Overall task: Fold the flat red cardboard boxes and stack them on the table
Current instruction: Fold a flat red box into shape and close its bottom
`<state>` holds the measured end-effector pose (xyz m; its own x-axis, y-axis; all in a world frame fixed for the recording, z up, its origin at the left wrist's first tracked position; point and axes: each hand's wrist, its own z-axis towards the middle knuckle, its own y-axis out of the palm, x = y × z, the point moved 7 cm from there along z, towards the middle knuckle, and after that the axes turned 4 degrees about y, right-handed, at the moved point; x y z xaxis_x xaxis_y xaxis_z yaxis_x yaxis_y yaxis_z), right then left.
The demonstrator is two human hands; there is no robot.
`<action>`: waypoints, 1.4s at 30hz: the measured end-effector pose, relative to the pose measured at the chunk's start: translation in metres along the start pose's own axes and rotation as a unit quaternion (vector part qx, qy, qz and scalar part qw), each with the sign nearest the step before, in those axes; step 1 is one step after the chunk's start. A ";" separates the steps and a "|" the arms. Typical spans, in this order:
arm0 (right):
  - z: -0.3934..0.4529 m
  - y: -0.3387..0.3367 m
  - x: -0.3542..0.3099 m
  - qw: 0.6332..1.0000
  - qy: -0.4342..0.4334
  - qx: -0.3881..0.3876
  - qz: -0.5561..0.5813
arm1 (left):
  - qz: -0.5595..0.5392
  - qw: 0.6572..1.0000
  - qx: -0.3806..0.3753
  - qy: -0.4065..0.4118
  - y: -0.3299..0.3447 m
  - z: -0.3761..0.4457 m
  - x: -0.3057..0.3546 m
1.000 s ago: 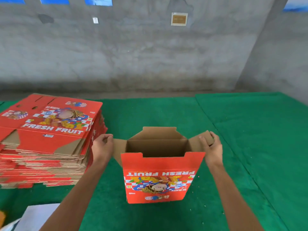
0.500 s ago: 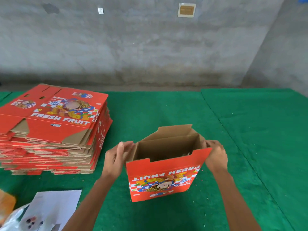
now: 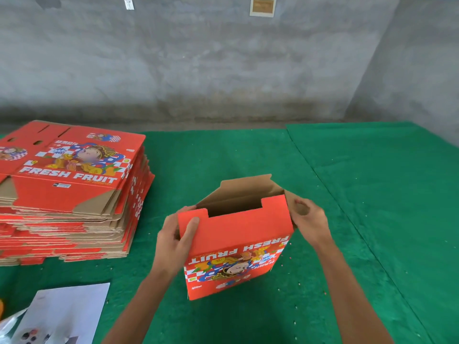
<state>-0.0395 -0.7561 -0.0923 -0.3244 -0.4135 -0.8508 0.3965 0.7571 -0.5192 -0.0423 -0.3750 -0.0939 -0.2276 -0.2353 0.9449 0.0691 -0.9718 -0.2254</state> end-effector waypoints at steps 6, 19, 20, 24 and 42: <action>0.001 -0.010 0.007 0.997 -0.043 0.056 -0.018 | 0.368 0.910 -0.167 0.093 0.015 0.041 0.033; -0.027 0.024 -0.056 0.930 -0.361 -0.006 -0.075 | 0.498 0.834 -0.209 0.110 0.065 0.077 0.031; -0.030 0.037 -0.055 0.918 -0.372 -0.033 -0.136 | 0.510 0.828 -0.198 0.121 0.065 0.080 0.030; -0.012 0.049 -0.055 0.920 -0.308 -0.076 -0.232 | 0.587 0.792 -0.105 0.126 0.058 0.082 0.040; 0.034 0.063 -0.083 0.915 -0.225 -0.066 -0.328 | 0.273 0.938 -0.082 0.195 0.071 0.026 0.048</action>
<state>0.0416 -0.6912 -0.0568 -0.0576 -0.9448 -0.3226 0.1265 0.3136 -0.9411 -0.0228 -0.4548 -0.0578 -0.5425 -0.6553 0.5256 0.1360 -0.6859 -0.7148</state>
